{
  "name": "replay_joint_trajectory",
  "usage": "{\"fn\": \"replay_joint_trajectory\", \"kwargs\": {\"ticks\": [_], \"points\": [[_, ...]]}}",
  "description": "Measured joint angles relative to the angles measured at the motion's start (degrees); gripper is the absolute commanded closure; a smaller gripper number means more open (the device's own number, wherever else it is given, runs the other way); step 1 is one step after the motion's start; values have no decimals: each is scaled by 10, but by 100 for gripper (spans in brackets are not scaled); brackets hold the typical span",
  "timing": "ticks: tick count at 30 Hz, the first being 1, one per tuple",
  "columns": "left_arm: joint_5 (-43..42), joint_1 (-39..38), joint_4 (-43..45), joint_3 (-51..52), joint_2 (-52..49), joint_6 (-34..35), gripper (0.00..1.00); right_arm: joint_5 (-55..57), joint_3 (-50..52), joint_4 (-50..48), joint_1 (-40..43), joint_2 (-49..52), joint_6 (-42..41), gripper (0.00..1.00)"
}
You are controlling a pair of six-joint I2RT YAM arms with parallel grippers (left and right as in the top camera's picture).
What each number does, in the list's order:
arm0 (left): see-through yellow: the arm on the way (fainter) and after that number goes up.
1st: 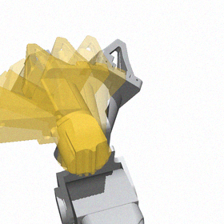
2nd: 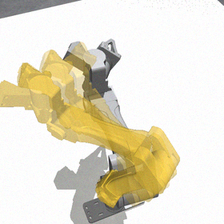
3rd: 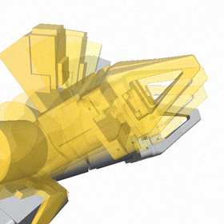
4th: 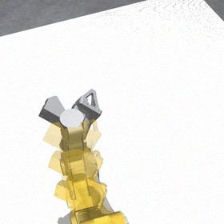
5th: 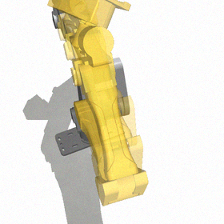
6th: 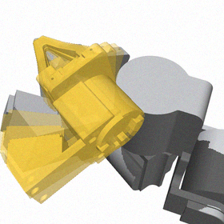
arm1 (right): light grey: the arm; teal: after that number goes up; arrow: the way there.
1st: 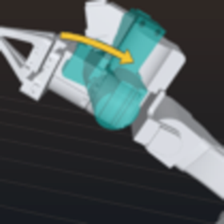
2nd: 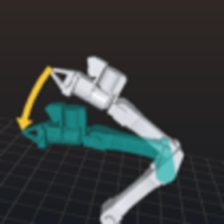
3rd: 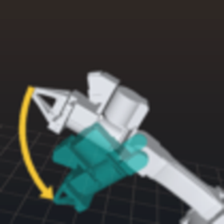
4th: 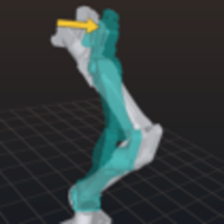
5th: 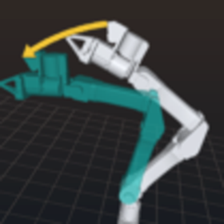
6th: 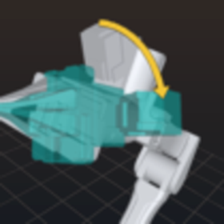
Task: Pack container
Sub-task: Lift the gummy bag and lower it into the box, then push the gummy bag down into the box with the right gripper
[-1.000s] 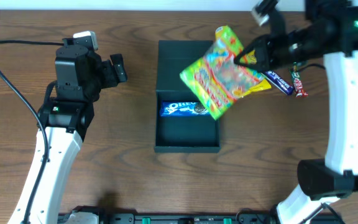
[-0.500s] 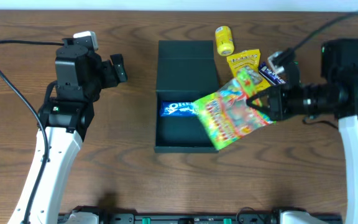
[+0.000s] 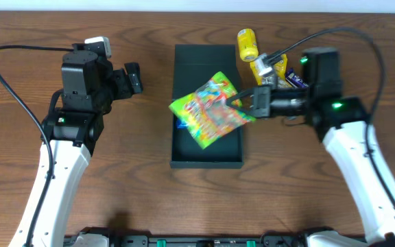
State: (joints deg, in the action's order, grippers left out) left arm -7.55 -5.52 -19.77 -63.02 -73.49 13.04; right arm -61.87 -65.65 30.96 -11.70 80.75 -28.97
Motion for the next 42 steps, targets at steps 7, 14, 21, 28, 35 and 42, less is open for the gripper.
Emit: {"fn": "replay_joint_trajectory", "kwargs": {"ticks": [7, 14, 21, 28, 35, 42], "points": [[0, 0, -1, 0, 0, 0, 5, 59, 96, -123, -37, 0, -211, 98], [0, 0, -1, 0, 0, 0, 5, 113, 167, -172, -63, 0, -329, 98], [0, 0, -1, 0, 0, 0, 5, 139, 174, -136, -69, 0, -367, 1], [0, 0, -2, 0, 0, 0, 5, 167, 171, -135, -65, -9, -335, 1], [0, 0, -2, 0, 0, 0, 5, 237, 138, -82, -63, -50, -254, 1], [0, 0, -9, 0, 0, -4, 5, 334, 32, 15, -71, -87, -42, 1]]}}
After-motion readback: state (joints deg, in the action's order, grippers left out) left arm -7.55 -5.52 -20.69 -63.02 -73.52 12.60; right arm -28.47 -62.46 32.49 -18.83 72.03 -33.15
